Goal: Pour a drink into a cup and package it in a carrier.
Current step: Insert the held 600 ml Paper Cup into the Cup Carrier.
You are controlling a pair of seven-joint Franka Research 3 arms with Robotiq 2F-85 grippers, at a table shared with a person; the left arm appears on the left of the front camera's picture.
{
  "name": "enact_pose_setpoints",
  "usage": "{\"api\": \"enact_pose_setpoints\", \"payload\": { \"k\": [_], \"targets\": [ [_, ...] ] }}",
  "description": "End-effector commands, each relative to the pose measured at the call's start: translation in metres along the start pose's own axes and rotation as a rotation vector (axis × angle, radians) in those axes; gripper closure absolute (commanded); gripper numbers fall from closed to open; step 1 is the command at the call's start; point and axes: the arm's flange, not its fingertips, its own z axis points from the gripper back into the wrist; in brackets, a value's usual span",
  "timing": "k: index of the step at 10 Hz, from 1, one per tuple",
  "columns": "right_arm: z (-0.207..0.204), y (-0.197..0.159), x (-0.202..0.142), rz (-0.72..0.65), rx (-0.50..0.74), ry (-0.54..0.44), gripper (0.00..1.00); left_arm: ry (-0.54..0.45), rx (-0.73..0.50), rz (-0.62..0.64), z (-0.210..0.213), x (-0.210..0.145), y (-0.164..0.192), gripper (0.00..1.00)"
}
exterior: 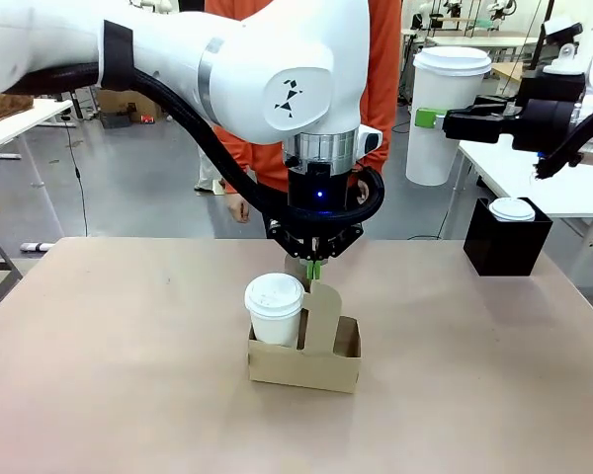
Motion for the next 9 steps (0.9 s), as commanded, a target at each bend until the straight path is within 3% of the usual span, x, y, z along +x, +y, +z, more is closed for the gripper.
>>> {"api": "enact_pose_setpoints", "payload": {
  "k": [1,2,3,4,5,7,8,9],
  "targets": [
    [-0.002,0.001,0.004,0.002,0.001,-0.014,0.20,0.000,0.001,-0.001,-0.001,0.001,0.001,0.98],
    [-0.002,0.001,0.004,0.002,0.001,-0.014,0.20,0.000,0.001,-0.001,-0.001,0.001,0.001,0.98],
    [-0.002,0.001,0.004,0.002,0.001,-0.014,0.20,0.000,0.000,0.000,0.000,0.000,0.000,0.40],
    [-0.002,0.001,0.004,0.002,0.001,-0.014,0.20,0.014,-0.017,-0.003,0.002,0.003,0.011,0.39],
    [-0.002,0.001,0.004,0.002,0.001,-0.014,0.20,0.026,-0.033,-0.018,0.011,0.002,0.021,0.00],
    [0.000,0.000,0.000,0.000,0.000,0.000,0.20,0.042,-0.047,-0.085,0.038,-0.005,0.036,0.00],
    [-0.003,-0.016,-0.004,-0.049,0.073,-0.004,0.20,0.047,-0.063,-0.145,0.051,-0.007,0.046,0.15],
    [-0.008,-0.027,-0.013,-0.063,0.126,0.000,0.20,0.074,-0.098,-0.213,0.067,-0.008,0.061,0.05]
  ]
}}
